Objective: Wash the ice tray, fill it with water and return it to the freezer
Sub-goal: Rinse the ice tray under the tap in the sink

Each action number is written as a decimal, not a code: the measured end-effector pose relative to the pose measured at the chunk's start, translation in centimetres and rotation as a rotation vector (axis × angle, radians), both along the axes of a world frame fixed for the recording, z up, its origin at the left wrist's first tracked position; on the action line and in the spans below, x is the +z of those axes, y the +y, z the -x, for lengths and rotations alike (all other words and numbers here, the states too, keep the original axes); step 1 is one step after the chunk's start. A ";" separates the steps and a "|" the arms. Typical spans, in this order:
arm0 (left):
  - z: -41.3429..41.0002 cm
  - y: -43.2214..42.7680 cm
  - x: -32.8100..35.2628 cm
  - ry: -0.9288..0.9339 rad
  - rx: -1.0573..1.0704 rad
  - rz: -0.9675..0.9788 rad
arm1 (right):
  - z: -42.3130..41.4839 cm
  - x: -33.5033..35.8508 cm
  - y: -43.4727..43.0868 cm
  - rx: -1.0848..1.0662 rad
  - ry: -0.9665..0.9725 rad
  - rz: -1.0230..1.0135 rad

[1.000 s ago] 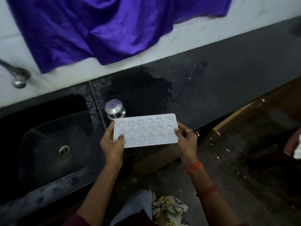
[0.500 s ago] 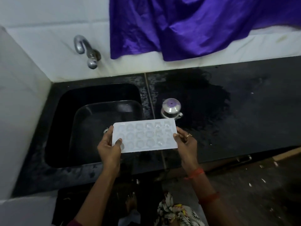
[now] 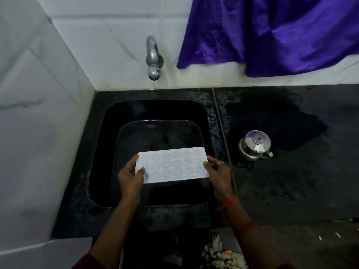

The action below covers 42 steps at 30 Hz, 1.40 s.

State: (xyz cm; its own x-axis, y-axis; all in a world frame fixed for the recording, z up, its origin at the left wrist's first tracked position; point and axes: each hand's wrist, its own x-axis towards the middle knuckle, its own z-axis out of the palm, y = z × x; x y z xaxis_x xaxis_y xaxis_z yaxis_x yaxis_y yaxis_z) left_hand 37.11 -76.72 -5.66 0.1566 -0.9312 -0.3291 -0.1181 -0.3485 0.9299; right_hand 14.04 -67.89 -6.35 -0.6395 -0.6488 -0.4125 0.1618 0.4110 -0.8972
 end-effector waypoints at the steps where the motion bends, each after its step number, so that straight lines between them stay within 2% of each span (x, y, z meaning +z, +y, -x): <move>1: -0.5 -0.7 -0.3 -0.014 -0.011 -0.019 | -0.2 -0.3 -0.8 0.016 0.011 -0.026; 11: -3.8 -5.6 -2.9 -0.118 -0.053 -0.200 | -0.8 0.5 -7.3 0.186 0.082 -0.204; 19: -4.8 -7.2 -3.6 -0.054 -0.094 -0.360 | -0.5 2.0 -10.4 0.311 0.238 -0.403; 24: -5.6 -8.4 -3.6 -0.047 -0.131 -0.475 | 0.0 0.9 -11.6 0.410 0.175 -0.485; 31: -5.8 -9.1 -2.4 -0.175 -0.195 -0.508 | -1.0 2.7 -12.6 0.527 0.231 -0.572; 42: -5.6 -8.7 -0.8 -0.139 -0.182 -0.537 | -0.6 3.7 -13.7 0.622 0.271 -0.593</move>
State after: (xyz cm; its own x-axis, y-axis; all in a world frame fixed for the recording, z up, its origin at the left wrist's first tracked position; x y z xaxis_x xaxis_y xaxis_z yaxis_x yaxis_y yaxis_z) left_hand 42.73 -85.39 -6.48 0.0850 -0.6555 -0.7504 -0.3287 -0.7294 0.5999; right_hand 14.60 -81.55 -2.69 -0.3676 -0.6385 -0.6761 -0.4307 0.7612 -0.4848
